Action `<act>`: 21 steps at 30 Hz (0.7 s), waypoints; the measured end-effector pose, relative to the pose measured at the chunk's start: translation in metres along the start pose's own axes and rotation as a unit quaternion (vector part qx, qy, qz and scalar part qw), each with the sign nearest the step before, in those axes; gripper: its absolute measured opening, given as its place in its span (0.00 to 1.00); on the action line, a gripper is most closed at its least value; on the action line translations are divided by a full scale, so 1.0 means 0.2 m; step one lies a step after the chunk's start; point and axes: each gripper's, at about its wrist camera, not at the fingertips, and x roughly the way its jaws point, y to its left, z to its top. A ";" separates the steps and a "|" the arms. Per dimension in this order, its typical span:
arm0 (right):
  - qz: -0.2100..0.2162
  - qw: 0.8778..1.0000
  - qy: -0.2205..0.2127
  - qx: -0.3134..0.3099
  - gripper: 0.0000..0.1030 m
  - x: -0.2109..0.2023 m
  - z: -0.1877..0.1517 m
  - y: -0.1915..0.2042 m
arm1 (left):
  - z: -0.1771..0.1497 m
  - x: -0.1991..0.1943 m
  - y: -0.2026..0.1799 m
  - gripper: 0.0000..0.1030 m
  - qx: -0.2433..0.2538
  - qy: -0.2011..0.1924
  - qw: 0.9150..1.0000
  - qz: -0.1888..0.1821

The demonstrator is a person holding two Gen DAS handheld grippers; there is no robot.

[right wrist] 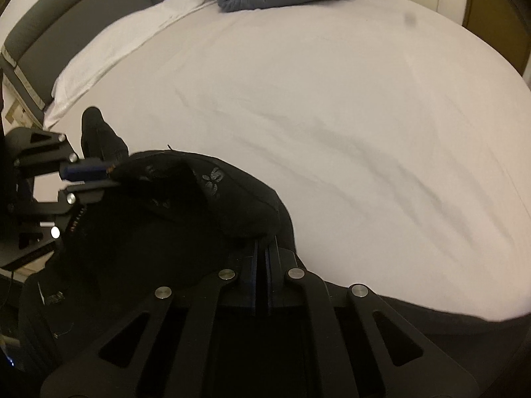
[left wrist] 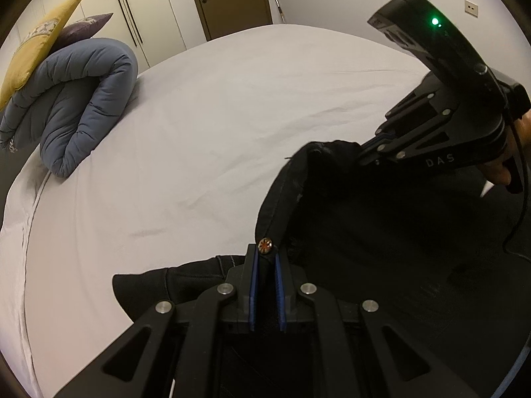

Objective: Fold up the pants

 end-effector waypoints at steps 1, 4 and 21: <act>0.002 1.000 -0.005 -0.008 0.02 -0.02 -0.01 0.02 | -0.01 -0.01 -0.01 0.09 0.002 0.000 1.000 -0.001; -0.009 0.999 -0.009 -0.052 0.02 -0.08 -0.06 0.09 | -0.09 -0.06 -0.05 0.09 0.013 0.006 1.000 0.001; -0.134 0.899 0.033 -0.415 0.02 -0.29 -0.76 0.89 | -0.63 -0.43 -0.45 0.06 0.115 0.022 0.993 -0.027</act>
